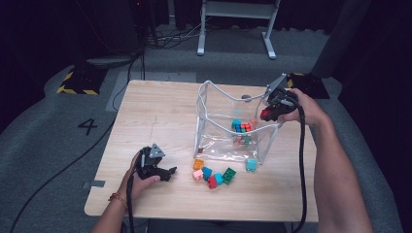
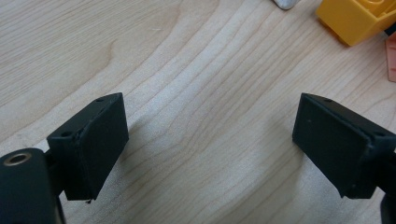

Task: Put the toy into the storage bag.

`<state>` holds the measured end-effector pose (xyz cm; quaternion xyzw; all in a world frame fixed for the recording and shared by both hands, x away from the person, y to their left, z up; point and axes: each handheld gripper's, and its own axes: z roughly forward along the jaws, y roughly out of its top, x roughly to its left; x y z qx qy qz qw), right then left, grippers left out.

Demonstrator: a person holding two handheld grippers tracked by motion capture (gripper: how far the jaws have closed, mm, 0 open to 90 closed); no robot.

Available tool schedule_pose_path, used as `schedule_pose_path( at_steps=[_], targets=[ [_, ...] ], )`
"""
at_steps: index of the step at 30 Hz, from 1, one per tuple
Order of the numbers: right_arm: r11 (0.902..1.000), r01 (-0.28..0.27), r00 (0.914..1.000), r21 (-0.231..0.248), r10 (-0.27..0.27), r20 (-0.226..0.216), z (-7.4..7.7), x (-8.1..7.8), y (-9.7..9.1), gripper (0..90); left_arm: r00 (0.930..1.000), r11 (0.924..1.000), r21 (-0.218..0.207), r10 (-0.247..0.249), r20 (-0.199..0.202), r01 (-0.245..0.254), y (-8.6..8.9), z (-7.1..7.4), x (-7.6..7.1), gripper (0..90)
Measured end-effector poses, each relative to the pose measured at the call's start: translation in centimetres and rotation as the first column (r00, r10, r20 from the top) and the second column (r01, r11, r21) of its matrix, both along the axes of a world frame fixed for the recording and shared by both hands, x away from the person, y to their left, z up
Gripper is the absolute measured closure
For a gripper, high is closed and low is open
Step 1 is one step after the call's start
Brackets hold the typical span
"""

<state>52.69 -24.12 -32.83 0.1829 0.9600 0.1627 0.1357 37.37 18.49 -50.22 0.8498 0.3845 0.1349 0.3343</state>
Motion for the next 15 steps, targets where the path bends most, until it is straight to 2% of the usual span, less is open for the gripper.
schedule_pose_path(
  at_steps=[7, 9, 13, 15],
  targets=[
    [0.9999, 0.001, 1.0, 0.013, -0.001, 0.006, -0.02, -0.14, 0.06, 58.8, 1.0, 1.0, 0.0, 0.0, 0.0, 0.0, 0.0, 0.0, 0.0, 10.7],
    [0.9999, 0.004, 0.9999, 0.015, -0.005, 0.015, -0.01, -0.12, 0.01, 55.7, 1.0, 1.0, 0.0, 0.0, 0.0, 0.0, 0.0, 0.0, 0.0, 10.7],
    [0.9992, 0.009, 0.9994, 0.04, -0.01, 0.034, 0.15, -0.28, -0.07, 53.8, 1.0, 1.0, 0.001, 0.001, 0.002, -0.001, 0.0, 0.01, 0.0, 10.7],
    [0.9975, 0.001, 0.9989, 0.07, -0.004, 0.047, 0.27, -0.55, -0.17, 51.7, 1.0, 1.0, 0.0, 0.0, 0.0, 0.0, 0.0, 0.0, 0.0, 10.7]
  ],
)
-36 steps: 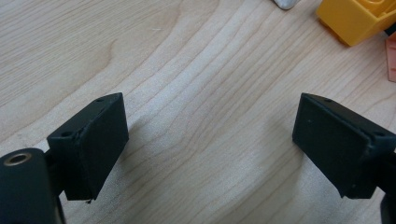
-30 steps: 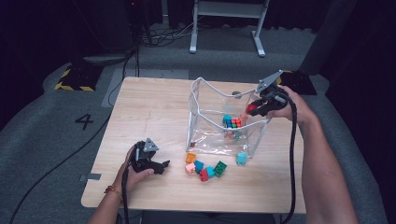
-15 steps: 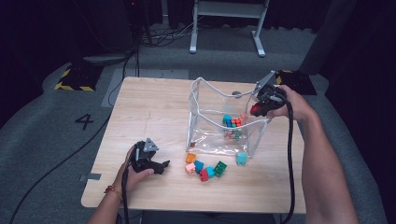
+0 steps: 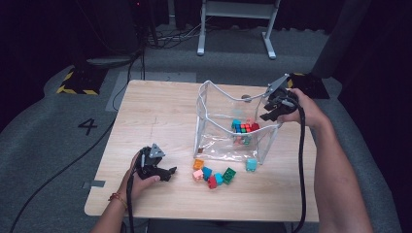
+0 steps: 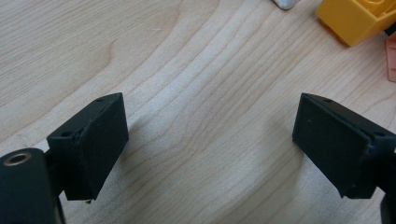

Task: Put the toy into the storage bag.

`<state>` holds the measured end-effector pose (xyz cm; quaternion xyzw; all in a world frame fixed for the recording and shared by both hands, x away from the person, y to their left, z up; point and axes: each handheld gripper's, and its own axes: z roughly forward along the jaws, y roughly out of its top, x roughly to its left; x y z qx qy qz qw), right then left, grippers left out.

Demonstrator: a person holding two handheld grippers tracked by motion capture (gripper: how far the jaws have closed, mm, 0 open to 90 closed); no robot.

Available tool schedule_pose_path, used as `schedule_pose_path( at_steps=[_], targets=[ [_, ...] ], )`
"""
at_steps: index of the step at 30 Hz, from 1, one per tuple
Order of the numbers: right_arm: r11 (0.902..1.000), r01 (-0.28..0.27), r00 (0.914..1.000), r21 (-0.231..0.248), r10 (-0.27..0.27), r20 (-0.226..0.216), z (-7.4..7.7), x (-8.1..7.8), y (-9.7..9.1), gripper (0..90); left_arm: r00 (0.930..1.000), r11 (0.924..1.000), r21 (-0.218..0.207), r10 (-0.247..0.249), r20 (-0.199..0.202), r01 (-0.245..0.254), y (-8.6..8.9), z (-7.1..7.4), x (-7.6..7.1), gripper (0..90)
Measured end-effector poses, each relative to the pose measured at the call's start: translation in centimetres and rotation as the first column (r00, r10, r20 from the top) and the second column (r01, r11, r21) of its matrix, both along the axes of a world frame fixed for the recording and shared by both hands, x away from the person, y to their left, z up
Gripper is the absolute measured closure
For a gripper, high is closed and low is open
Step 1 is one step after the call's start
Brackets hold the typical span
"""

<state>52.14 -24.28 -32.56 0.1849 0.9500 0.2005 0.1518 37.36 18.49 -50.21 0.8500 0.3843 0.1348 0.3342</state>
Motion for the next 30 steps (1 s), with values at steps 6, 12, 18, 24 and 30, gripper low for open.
schedule_pose_path(
  at_steps=[6, 12, 18, 24, 30],
  targets=[
    [0.9863, -0.002, 0.998, 0.165, -0.008, 0.062, 1.3, -1.3, -1.3, 45.2, 1.0, 1.0, 0.002, 0.001, 0.003, -0.001, 0.0, 0.0, 0.0, 10.7],
    [0.9185, 0.04, 0.9723, 0.393, -0.127, 0.197, 3.5, -4.9, -3.8, 34.4, 1.0, 1.0, 0.0, 0.0, 0.0, 0.0, 0.0, 0.0, 0.0, 10.7],
    [0.8699, 0.066, 0.9483, 0.489, -0.207, 0.241, 4.2, -7.6, -5.5, 24.5, 1.0, 1.0, 0.001, 0.001, 0.002, -0.001, 0.0, 0.0, 0.0, 10.7],
    [0.8332, 0.062, 0.9301, 0.55, -0.248, 0.271, 3.9, -10.3, -6.9, 22.8, 1.0, 1.0, 0.0, 0.0, 0.0, 0.0, 0.0, 0.0, 0.0, 10.7],
    [0.7868, 0.062, 0.9359, 0.614, -0.26, 0.238, 1.6, -12.9, -8.2, 22.9, 1.0, 1.0, 0.0, 0.0, 0.0, 0.0, 0.0, 0.0, 0.0, 10.7]
  ],
)
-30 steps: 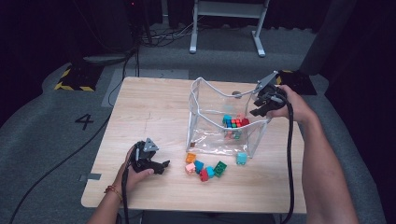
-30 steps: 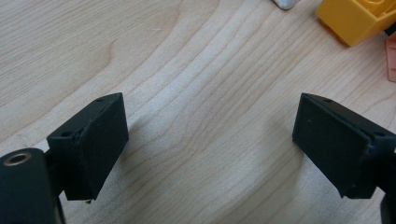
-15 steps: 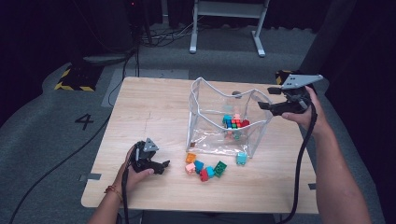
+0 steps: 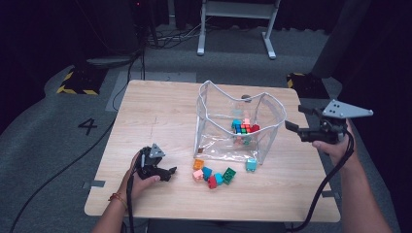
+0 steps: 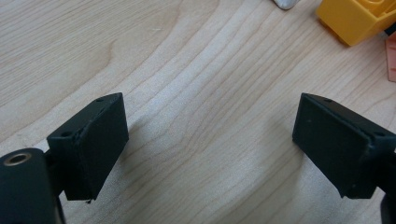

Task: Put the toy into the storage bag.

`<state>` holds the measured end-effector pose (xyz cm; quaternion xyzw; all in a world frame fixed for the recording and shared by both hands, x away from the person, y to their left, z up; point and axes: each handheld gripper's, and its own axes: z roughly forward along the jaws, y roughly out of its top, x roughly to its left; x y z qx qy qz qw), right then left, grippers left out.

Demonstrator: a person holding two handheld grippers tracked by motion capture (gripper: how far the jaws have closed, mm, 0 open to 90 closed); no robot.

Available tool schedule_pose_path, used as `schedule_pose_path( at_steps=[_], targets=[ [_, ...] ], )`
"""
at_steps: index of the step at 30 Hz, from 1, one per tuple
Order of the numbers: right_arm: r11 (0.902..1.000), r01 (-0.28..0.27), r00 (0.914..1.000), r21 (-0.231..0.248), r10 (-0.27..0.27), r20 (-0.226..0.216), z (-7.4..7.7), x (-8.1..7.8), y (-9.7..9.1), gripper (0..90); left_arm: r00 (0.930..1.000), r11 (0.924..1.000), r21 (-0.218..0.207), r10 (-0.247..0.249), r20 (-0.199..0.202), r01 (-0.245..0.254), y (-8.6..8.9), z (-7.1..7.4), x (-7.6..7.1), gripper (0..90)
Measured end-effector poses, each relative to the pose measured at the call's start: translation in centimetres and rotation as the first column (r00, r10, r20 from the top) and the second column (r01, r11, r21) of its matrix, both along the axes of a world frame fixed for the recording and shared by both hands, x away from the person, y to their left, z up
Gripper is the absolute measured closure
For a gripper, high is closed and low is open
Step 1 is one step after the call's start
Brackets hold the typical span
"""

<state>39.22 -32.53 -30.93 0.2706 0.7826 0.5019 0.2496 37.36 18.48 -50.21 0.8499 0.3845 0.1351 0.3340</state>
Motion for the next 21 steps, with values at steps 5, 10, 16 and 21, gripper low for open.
schedule_pose_path(
  at_steps=[5, 10, 16, 21],
  targets=[
    [0.9997, 0.016, 0.9995, 0.017, -0.015, -0.026, -3.9, -2.1, -0.7, 23.5, 1.0, 1.0, -0.002, 0.0, -0.001, 0.0, 0.0, 0.0, 0.0, 10.7],
    [0.9983, 0.05, 0.9953, 0.029, -0.047, -0.084, -9.2, -4.0, -1.1, 24.7, 1.0, 1.0, 0.0, 0.001, 0.0, -0.001, 0.0, 0.0, 0.0, 10.7],
    [0.9967, 0.034, 0.9917, -0.074, -0.042, -0.121, -12.3, -4.8, 0.5, 26.0, 1.0, 1.0, -0.003, 0.0, -0.002, 0.0, 0.0, 0.0, 0.0, 10.7],
    [0.9936, -0.032, 0.9885, -0.109, 0.015, -0.151, -14.3, -5.2, 2.6, 27.0, 1.0, 1.0, -0.002, 0.0, 0.0, 0.0, 0.0, 0.0, 0.0, 10.7]
  ],
)
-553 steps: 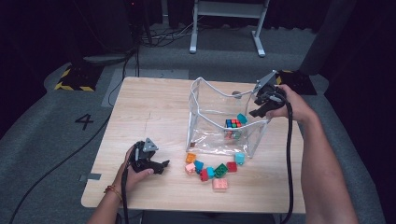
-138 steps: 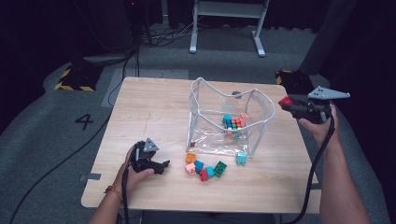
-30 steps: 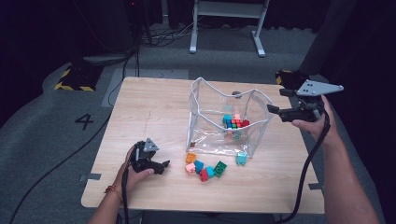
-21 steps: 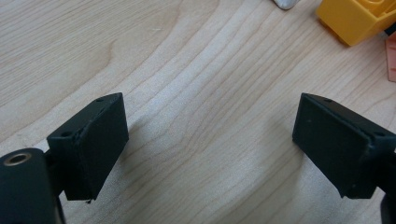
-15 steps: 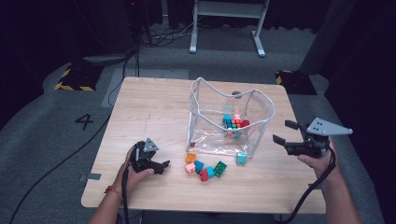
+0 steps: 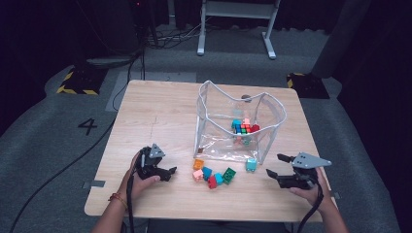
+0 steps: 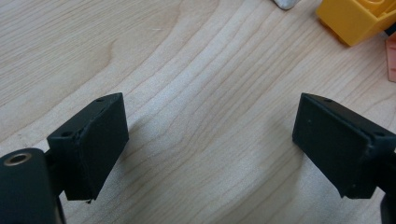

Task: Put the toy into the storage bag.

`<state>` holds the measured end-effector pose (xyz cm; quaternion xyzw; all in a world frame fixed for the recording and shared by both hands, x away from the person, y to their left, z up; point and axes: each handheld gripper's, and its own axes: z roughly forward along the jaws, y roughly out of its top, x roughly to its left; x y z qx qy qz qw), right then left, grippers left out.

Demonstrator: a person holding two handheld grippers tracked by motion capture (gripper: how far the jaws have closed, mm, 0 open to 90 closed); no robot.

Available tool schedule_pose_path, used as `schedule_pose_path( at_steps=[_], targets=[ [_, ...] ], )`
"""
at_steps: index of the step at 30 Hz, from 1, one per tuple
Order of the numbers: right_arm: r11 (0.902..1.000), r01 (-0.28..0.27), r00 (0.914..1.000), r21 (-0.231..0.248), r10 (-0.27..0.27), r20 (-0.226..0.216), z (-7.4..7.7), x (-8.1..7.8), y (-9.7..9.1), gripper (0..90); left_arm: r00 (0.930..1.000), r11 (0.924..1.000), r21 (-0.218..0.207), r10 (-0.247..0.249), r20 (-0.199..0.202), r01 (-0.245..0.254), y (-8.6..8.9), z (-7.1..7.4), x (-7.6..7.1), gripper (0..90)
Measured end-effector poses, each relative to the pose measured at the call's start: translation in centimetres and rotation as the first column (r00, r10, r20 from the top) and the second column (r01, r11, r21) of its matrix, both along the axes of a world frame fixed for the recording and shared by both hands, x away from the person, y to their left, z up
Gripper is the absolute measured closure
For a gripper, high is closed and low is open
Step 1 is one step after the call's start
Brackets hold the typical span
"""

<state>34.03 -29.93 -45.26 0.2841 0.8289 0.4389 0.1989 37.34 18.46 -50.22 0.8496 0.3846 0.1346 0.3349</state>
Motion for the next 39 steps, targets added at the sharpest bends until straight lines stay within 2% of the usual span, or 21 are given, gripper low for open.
schedule_pose_path(
  at_steps=[4, 6, 8, 11, 19, 23, 24, 28, 30, 31, 32, 34, 39],
  targets=[
    [0.9984, -0.05, 0.9983, -0.025, 0.049, -0.03, -1.3, 0.0, 1.8, 27.6, 1.0, 1.0, 0.004, -0.007, 0.005, 0.007, 0.0, 0.0, 0.0, 10.7],
    [0.9969, -0.077, 0.9961, -0.016, 0.076, -0.044, -2.0, 0.3, 2.6, 27.6, 1.0, 1.0, 0.004, -0.008, 0.004, 0.008, 0.0, 0.0, 0.0, 10.7],
    [0.9964, -0.082, 0.9959, -0.022, 0.081, -0.04, -2.2, 0.4, 2.9, 27.6, 1.0, 1.0, 0.005, -0.006, 0.004, 0.006, 0.0, 0.0, 0.0, 10.6],
    [0.9937, -0.099, 0.9939, -0.052, 0.096, -0.055, -3.4, 1.2, 4.1, 27.0, 1.0, 1.0, 0.004, -0.007, 0.002, 0.007, 0.0, 0.0, 0.0, 10.6],
    [0.9957, -0.059, 0.9962, -0.071, 0.055, -0.067, -4.2, 2.1, 5.6, 25.1, 1.0, 1.0, 0.005, -0.006, 0.004, 0.006, 0.0, 0.0, 0.0, 10.6],
    [0.9965, -0.049, 0.9967, -0.067, 0.045, -0.068, -4.2, 2.5, 5.8, 25.0, 1.0, 1.0, 0.002, -0.009, 0.002, 0.009, 0.0, 0.0, 0.0, 10.7],
    [0.9977, -0.048, 0.9966, -0.049, 0.044, -0.069, -4.2, 2.7, 6.0, 25.1, 1.0, 1.0, 0.002, -0.008, 0.002, 0.008, 0.0, 0.0, 0.0, 10.7],
    [0.9974, -0.045, 0.9964, -0.056, 0.041, -0.075, -4.5, 3.0, 6.5, 25.5, 1.0, 1.0, 0.004, -0.007, 0.004, 0.007, 0.0, 0.0, 0.0, 10.6],
    [0.9975, -0.051, 0.9944, -0.049, 0.046, -0.095, -4.8, 3.2, 6.7, 30.5, 1.0, 1.0, 0.005, -0.006, 0.004, 0.006, 0.0, 0.0, 0.0, 10.6],
    [0.9975, -0.05, 0.9948, -0.051, 0.045, -0.092, -4.9, 3.2, 6.7, 34.7, 1.0, 1.0, 0.004, -0.006, 0.001, 0.006, 0.0, 0.0, 0.0, 10.6],
    [0.9975, -0.05, 0.9948, -0.051, 0.045, -0.092, -4.9, 3.2, 6.7, 34.7, 1.0, 1.0, 0.004, -0.006, 0.001, 0.006, 0.0, 0.0, 0.0, 10.6],
    [0.9969, -0.07, 0.9925, -0.035, 0.066, -0.102, -4.8, 3.1, 6.5, 46.7, 1.0, 1.0, 0.005, -0.006, 0.003, 0.006, 0.0, 0.0, 0.0, 10.6],
    [0.9949, -0.093, 0.9913, -0.038, 0.089, -0.097, -4.6, 2.8, 6.2, 47.8, 1.0, 1.0, 0.004, -0.007, 0.001, 0.007, 0.0, 0.0, 0.0, 10.6]
  ],
)
